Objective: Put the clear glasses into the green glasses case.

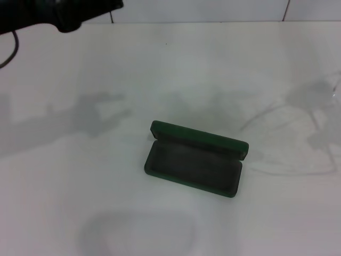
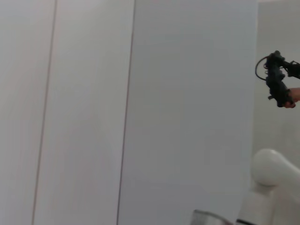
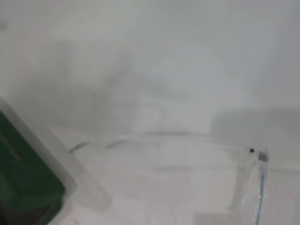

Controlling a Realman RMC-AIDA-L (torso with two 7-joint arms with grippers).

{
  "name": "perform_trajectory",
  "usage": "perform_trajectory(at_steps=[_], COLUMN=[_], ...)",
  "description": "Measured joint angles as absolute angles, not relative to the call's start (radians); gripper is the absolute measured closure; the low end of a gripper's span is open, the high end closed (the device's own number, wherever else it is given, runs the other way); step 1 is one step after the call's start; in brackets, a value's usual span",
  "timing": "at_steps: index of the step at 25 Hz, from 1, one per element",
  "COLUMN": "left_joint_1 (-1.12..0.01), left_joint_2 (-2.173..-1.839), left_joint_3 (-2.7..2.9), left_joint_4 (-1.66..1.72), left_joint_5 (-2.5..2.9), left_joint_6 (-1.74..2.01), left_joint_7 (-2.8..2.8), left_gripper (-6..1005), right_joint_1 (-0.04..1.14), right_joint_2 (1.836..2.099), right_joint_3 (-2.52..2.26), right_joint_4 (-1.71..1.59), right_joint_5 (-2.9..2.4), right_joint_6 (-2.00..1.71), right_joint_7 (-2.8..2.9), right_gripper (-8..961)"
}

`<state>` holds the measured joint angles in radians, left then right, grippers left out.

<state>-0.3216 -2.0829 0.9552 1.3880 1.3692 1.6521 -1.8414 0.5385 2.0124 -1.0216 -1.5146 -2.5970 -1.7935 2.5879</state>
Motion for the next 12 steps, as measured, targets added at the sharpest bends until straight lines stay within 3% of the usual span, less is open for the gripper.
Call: perform_trajectory(at_steps=[12], left_joint_1=[-0.334], left_joint_2=[-2.070], left_joint_3=[0.945], left_joint_4=[1.265], left_joint_5=[1.376], left_joint_6=[1.679], left_joint_7=[-1.836], left_gripper=[537], right_joint_1=[0.445], right_joint_2=[2.021], right_joint_3=[-0.776], right_joint_4=[-1.573], right_joint_5=[-2.187], right_joint_6=[-1.892], right_joint_7=[2.192], right_gripper=[831])
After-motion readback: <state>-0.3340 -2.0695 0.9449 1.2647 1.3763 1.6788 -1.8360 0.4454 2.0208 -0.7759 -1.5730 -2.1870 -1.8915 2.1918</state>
